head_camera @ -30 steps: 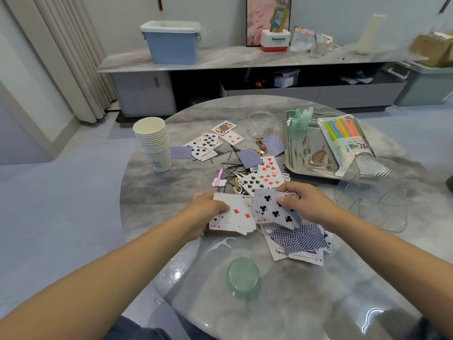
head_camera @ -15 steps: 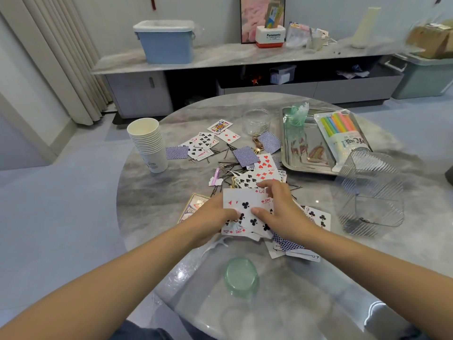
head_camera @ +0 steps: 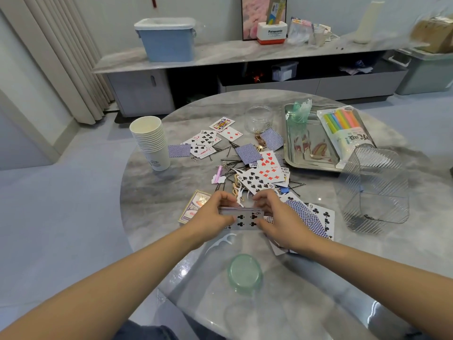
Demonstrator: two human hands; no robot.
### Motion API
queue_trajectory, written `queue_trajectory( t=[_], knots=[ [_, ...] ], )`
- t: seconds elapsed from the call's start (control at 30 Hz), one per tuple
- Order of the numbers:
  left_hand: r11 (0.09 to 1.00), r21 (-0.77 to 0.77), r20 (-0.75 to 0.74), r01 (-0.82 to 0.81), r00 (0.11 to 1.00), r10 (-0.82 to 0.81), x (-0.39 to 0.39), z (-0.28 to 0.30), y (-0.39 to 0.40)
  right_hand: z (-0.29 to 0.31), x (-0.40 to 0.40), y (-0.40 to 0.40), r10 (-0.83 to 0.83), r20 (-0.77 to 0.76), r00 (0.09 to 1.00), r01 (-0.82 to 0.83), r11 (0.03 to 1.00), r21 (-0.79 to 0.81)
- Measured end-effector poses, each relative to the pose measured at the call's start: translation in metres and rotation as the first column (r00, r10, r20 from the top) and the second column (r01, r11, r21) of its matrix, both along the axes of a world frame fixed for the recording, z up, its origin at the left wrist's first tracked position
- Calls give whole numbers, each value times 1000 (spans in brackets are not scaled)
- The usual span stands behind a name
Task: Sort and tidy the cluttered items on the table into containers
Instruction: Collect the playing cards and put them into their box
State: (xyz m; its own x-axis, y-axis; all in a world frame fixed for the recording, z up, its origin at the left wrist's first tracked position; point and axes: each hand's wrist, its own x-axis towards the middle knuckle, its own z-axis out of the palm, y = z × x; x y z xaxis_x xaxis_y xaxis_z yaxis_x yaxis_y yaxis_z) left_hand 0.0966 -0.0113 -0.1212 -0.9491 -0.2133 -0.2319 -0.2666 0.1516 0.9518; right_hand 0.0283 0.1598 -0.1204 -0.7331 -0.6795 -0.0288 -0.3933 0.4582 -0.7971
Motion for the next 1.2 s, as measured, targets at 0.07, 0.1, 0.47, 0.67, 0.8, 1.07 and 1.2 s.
queue_trajectory(
  t=[0.07,0.1,0.47,0.67,0.8,1.07,1.2],
  knots=[
    [1000,-12,5,8,1000,-8,1,-2,0,-4,1,-1,9,14,1000,-9,1000,-7],
    [1000,-10,8,12,1000,-12,1,-3,1,-6,2,-1,13,15,1000,-13,1000,-3],
    [964,-265,-17,18,1000,-24,-1,-3,16,-6,9,-6,4,-82,997,2,997,82],
    [992,115,92,-51,995,41,-7,16,8,26,-8,-4,-78,156,985,50,984,171],
    [982,172,133,-76,990,53,-9,19,14,36,-25,12,-82,272,959,24,978,209],
    [969,69,169,-239,960,225,-20,15,11,32,-57,58,517,-74,853,-278,569,774],
    [966,64,169,-250,957,236,-22,14,14,26,-58,61,553,-66,831,-298,542,786]
  ],
)
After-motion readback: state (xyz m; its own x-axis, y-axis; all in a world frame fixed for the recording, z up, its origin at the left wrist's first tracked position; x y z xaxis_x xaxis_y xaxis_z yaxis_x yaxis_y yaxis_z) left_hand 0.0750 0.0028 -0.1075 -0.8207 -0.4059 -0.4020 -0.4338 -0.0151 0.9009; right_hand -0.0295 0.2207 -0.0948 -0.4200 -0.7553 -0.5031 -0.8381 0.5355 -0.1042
